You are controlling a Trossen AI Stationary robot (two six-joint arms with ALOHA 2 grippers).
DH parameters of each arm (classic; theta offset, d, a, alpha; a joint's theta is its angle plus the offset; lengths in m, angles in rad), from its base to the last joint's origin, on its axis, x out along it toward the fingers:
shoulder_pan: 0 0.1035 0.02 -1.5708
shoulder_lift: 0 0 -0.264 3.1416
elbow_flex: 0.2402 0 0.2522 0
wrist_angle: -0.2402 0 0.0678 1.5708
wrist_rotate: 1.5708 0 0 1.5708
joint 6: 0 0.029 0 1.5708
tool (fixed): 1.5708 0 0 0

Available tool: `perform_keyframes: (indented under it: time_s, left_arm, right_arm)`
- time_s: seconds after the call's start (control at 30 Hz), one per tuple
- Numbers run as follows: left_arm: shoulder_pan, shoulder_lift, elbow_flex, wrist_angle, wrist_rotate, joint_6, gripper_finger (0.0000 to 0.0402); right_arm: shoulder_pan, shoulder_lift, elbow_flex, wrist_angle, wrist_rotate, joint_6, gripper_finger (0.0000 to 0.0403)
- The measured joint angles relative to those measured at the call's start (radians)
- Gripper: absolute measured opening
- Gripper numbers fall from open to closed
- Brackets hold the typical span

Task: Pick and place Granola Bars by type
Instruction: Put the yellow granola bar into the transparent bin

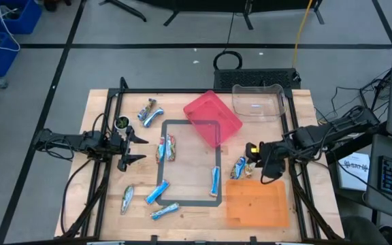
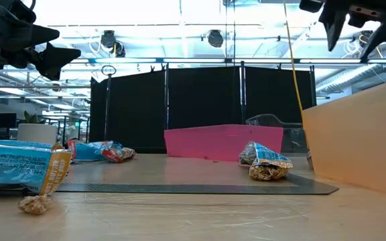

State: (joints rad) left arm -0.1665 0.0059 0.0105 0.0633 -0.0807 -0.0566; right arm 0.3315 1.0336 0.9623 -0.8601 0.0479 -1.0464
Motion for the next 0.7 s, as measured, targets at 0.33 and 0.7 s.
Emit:
perform_keyframes:
  time_s: [0.33, 0.7]
  left_arm:
    - [0.000, 0.000, 0.000, 0.000, 0.000, 0.000, 0.0283]
    - [0.000, 0.000, 0.000, 0.000, 0.000, 0.000, 0.0280]
  right_arm:
    - [0.019, 0.000, 0.000, -0.112, 0.002, 0.013, 0.0183]
    - [0.002, 0.007, -0.105, -0.012, 0.003, 0.013, 0.0183]
